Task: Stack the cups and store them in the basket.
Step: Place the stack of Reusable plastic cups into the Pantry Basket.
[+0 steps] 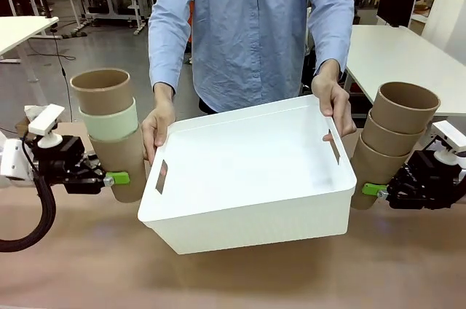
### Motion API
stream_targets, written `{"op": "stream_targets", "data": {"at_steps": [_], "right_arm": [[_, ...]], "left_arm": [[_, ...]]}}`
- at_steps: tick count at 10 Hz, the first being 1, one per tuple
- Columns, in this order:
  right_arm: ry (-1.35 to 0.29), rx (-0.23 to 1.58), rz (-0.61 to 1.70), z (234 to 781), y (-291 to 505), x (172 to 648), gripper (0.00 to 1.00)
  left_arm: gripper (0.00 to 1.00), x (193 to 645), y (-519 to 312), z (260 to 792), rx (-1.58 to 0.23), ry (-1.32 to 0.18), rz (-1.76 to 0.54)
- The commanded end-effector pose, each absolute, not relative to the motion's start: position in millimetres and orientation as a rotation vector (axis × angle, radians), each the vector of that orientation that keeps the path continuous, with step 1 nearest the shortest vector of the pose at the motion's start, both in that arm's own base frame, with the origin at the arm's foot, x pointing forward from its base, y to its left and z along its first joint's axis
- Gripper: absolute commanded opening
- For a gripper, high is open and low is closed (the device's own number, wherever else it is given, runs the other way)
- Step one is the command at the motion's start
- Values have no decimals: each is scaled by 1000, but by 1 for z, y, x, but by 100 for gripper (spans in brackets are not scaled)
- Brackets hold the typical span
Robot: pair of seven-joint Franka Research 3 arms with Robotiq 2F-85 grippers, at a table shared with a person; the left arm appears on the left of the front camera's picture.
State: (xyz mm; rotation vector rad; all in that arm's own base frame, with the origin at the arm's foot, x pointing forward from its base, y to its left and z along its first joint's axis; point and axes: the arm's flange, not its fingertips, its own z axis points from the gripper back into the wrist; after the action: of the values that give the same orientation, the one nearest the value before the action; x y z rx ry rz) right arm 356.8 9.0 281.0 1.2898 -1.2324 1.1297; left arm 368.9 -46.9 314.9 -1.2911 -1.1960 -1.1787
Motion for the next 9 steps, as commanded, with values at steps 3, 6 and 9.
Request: {"op": "stream_targets", "data": {"at_steps": [3,6,9], "right_arm": [[-1255,1283,1123,285,9,359,84],[-1255,1283,1123,285,9,359,84],[-1255,1283,1123,285,9,359,84]], "left_arm": [[86,327,-54,420,-1303,-1122,-1169],[86,300,-91,479,-1173,-961,-1253],[86,287,-159,498,-1027,-812,-1311]]}}
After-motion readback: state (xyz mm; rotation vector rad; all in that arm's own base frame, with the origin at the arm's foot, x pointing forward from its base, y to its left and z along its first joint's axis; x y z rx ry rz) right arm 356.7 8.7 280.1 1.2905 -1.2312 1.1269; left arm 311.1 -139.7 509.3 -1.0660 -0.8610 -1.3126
